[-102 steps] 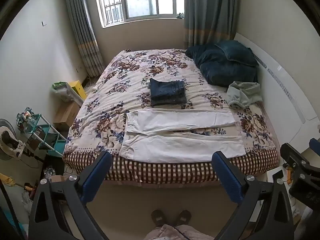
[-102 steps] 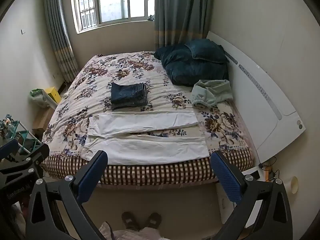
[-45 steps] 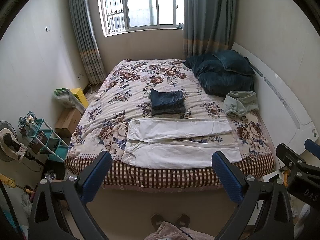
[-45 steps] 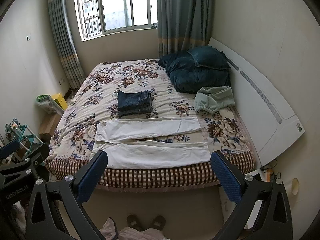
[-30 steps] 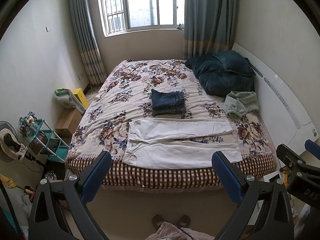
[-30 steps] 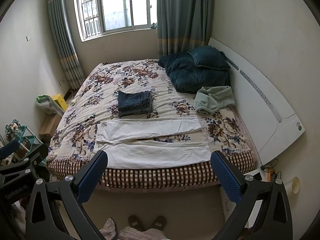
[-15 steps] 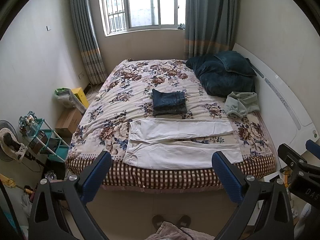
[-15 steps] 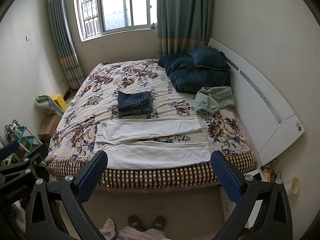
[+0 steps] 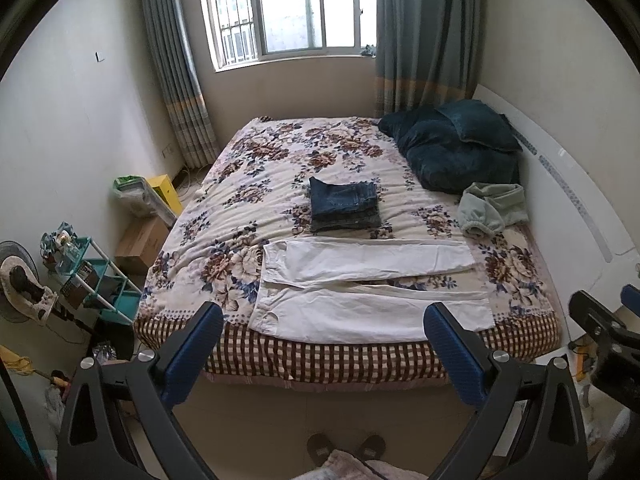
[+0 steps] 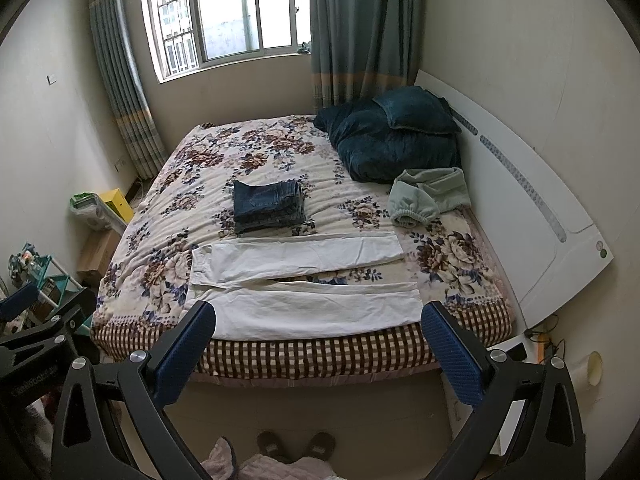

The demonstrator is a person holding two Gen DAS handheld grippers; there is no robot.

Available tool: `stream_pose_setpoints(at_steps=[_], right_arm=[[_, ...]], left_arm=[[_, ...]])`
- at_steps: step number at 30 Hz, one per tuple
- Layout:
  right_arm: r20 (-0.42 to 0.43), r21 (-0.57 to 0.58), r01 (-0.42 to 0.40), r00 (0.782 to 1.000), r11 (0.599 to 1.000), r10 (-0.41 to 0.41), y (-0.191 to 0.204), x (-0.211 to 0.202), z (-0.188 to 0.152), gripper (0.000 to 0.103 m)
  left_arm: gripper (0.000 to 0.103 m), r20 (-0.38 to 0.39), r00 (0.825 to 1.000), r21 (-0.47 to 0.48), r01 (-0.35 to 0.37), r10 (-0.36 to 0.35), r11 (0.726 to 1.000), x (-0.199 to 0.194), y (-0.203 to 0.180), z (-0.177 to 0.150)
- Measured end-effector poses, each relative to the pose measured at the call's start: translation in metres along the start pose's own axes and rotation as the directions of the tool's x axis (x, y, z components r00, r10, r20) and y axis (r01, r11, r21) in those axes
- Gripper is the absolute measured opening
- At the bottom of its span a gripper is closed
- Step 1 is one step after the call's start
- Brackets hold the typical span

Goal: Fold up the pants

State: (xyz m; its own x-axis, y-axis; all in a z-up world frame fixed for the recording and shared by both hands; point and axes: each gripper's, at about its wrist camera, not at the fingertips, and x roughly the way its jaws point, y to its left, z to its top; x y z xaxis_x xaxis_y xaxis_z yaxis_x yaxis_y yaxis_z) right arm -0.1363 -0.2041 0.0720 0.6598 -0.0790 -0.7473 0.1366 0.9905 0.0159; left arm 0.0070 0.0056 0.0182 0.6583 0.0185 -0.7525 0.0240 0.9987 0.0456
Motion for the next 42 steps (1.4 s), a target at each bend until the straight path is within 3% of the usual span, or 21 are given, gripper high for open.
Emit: stream_pose_setpoints(at_steps=[6,11,20,24,31,36,42], right_arm=[[0.007,-0.012,0.037,0.999,0.999,-0.037,-0.008,0.064,0.003,0.103],[-0.05,-0.026,0.038,0.998,0.999,-0.039,-0.021,0.141,0.012,0.103],[-0.167,0.021,0.078,0.983,0.997,-0.073,-0.034,0.29,0.047,0.103],[-0.211,0.025,0.105,0.973,0.994,-0.098,-0.028,0.364,0.07,0.103],[-0.313,0.04,0.13,0.943,0.991,-0.112,-0.01,0.508,0.11,0.103],[-0.385,0.03,0.122,0.917,0.992,-0.101,0.008,0.609,0.125,0.103],[-0.483,-0.092,0.1,0.866,0.991,-0.132,0.034,0.735,0.121,0.103]], left_arm=[[0.103,-0.054,0.995,-0.017,-0.083,0.082,0.996,0.069,-0.015,0.003],[0.103,-0.103,0.985,-0.021,-0.145,0.142,0.989,0.131,-0.016,0.006],[0.103,-0.209,0.967,-0.009,-0.149,0.144,0.989,0.252,-0.012,0.044],[0.103,-0.258,0.96,0.0,-0.112,0.108,0.994,0.315,-0.007,0.068],[0.103,-0.315,0.946,0.063,-0.054,0.071,0.997,0.436,-0.008,0.108],[0.103,-0.387,0.919,0.127,-0.029,0.077,0.991,0.533,-0.009,0.114],[0.103,-0.458,0.884,0.22,0.013,0.092,0.975,0.646,-0.019,0.108]])
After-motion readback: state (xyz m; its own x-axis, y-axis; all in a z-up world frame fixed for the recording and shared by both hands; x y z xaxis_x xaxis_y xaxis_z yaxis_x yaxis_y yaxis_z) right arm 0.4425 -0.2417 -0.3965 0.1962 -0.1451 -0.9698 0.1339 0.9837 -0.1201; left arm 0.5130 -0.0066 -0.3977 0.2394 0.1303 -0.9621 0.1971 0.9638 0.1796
